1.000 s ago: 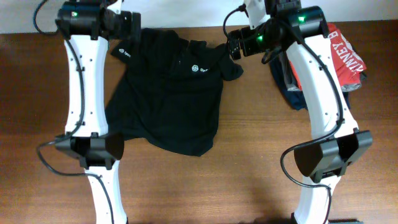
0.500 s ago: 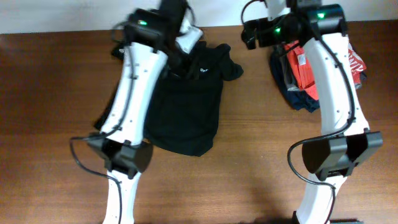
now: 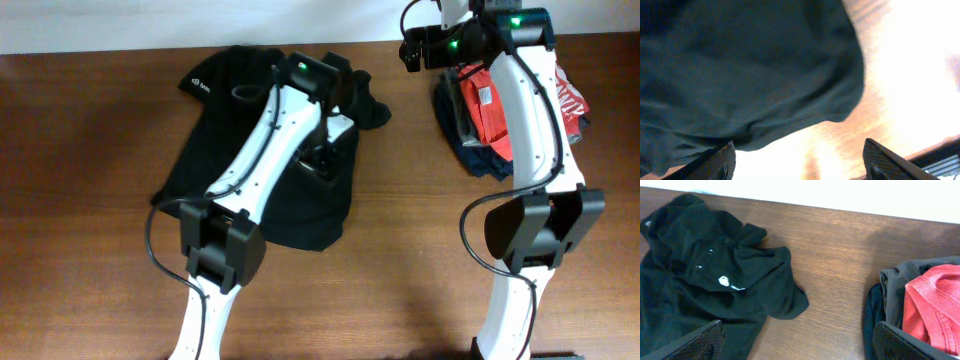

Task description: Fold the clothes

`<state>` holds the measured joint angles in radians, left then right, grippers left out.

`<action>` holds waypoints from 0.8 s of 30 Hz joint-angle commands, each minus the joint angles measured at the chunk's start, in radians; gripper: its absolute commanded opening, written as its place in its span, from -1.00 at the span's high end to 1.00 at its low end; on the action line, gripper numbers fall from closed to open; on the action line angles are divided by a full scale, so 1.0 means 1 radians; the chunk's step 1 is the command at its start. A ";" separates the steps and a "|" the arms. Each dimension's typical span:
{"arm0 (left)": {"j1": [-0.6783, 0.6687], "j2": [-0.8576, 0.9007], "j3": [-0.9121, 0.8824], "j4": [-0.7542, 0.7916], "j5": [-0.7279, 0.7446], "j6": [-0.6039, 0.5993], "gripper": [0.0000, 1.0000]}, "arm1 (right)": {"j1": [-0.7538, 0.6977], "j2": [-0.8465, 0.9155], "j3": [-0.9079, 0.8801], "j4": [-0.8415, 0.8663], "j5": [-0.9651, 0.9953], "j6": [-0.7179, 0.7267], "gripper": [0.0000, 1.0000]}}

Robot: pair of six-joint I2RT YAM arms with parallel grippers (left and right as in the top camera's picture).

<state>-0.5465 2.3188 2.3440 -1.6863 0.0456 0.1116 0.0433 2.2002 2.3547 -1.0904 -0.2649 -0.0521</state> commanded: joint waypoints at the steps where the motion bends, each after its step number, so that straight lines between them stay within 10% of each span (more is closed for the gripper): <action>1: -0.076 0.005 -0.041 -0.002 0.007 -0.009 -0.61 | -0.025 0.031 0.022 0.010 -0.016 0.004 -0.97; 24: -0.212 0.005 -0.381 0.203 -0.039 -0.352 -0.54 | -0.030 0.118 0.022 0.095 -0.102 -0.021 -0.97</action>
<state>-0.7410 2.3192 2.0388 -1.5135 -0.0109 -0.1429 0.0135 2.3127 2.3547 -1.0058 -0.3439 -0.0639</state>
